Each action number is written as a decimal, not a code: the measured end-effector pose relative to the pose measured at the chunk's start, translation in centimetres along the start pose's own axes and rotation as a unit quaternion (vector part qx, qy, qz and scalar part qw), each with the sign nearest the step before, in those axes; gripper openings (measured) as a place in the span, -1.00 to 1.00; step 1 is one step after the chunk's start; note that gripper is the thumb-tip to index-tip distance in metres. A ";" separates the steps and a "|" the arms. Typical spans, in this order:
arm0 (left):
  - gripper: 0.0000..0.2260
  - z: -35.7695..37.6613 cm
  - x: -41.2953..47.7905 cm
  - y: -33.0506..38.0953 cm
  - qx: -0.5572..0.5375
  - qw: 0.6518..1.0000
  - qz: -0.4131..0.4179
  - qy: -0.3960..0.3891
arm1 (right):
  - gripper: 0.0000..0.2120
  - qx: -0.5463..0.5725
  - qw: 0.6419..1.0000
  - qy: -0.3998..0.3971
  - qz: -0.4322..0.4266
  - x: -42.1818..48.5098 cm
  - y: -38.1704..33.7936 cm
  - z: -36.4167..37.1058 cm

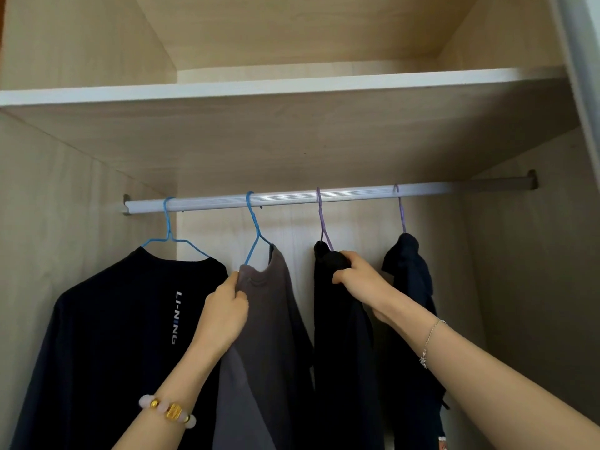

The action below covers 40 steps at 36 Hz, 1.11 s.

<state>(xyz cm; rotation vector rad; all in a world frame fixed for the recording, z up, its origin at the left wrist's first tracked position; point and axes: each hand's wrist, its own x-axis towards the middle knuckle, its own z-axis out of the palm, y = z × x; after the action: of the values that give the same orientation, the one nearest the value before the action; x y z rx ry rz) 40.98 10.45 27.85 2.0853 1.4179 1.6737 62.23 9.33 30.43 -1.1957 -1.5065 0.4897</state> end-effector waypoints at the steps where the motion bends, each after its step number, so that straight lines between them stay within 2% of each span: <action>1: -0.63 -0.1 -0.1 -0.1 -0.002 1.000 -0.001 0.005 | -0.47 0.004 1.000 -0.004 0.002 -0.1 0.0 0.0; 5: -0.78 -0.1 -0.4 -0.3 0.003 1.000 0.002 0.022 | -0.49 0.017 1.000 -0.012 -0.002 -0.4 -0.3 0.4; 12: -0.70 -0.6 -0.9 -0.2 0.043 0.998 0.000 0.047 | -0.53 0.027 1.000 -0.003 -0.001 -0.4 -0.2 0.8; 18: -0.72 -0.7 -0.7 -0.4 0.064 0.996 -0.004 0.066 | -0.51 0.019 1.000 -0.011 -0.001 -0.7 -0.5 0.5; 31: -0.64 -1.2 -1.1 -0.1 0.107 0.992 -0.016 0.065 | -0.47 0.019 1.000 -0.018 0.009 -0.9 -0.5 0.5; 36: -0.65 -1.7 -1.4 0.2 0.085 0.994 -0.018 0.060 | -0.48 0.007 1.000 -0.012 -0.001 -1.0 -0.3 0.5; 40: -0.66 -1.6 -2.0 0.4 0.142 0.988 0.001 0.063 | -0.52 -0.015 1.000 -0.009 -0.018 -1.6 -0.8 0.5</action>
<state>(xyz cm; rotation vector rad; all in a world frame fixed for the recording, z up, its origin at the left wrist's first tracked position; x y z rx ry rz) 39.97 8.08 27.30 2.1508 1.7874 1.7199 61.30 7.75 30.09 -1.1875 -1.5527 0.4570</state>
